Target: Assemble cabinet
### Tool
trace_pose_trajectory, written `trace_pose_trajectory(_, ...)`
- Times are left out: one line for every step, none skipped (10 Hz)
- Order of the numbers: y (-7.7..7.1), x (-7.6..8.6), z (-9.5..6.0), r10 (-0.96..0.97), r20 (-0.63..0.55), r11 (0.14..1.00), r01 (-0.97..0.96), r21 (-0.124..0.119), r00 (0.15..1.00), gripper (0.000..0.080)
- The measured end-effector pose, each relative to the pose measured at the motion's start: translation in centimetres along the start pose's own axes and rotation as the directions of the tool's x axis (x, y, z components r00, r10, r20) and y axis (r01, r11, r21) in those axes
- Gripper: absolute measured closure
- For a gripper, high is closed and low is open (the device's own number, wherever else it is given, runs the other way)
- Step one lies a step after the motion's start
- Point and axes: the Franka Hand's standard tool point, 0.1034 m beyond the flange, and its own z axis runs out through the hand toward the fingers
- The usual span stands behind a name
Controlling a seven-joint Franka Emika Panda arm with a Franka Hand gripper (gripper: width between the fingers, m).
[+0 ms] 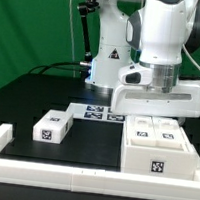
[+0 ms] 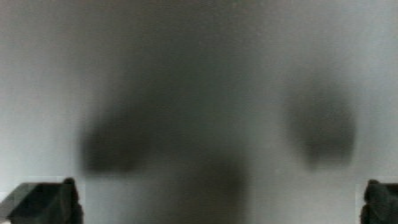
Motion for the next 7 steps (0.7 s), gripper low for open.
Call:
trace_pose_trajectory(-0.1, -0.1, 0.0, -0.002, 0.002, 1.000, 0.002, 0.000, 1.000, 0.0002)
trace_pose_trajectory(-0.1, -0.2, 0.1, -0.005, 0.003, 1.000, 0.005, 0.001, 1.000, 0.0002)
trace_pose_trajectory(-0.1, -0.2, 0.1, -0.006, 0.003, 1.000, 0.006, 0.001, 1.000, 0.0002)
trace_pose_trajectory(-0.1, -0.2, 0.1, -0.011, 0.004, 1.000, 0.011, 0.000, 1.000, 0.0002)
trace_pose_trajectory(0.4, -0.4, 0.2, -0.020, 0.008, 1.000, 0.020, -0.003, 1.000, 0.0002)
trace_pose_trajectory(0.8, -0.1, 0.1, -0.017, 0.004, 1.000, 0.017, -0.006, 1.000, 0.0002)
trace_pose_trajectory(1.1, 0.5, 0.0, -0.021, -0.005, 1.000, 0.021, -0.008, 1.000, 0.0002)
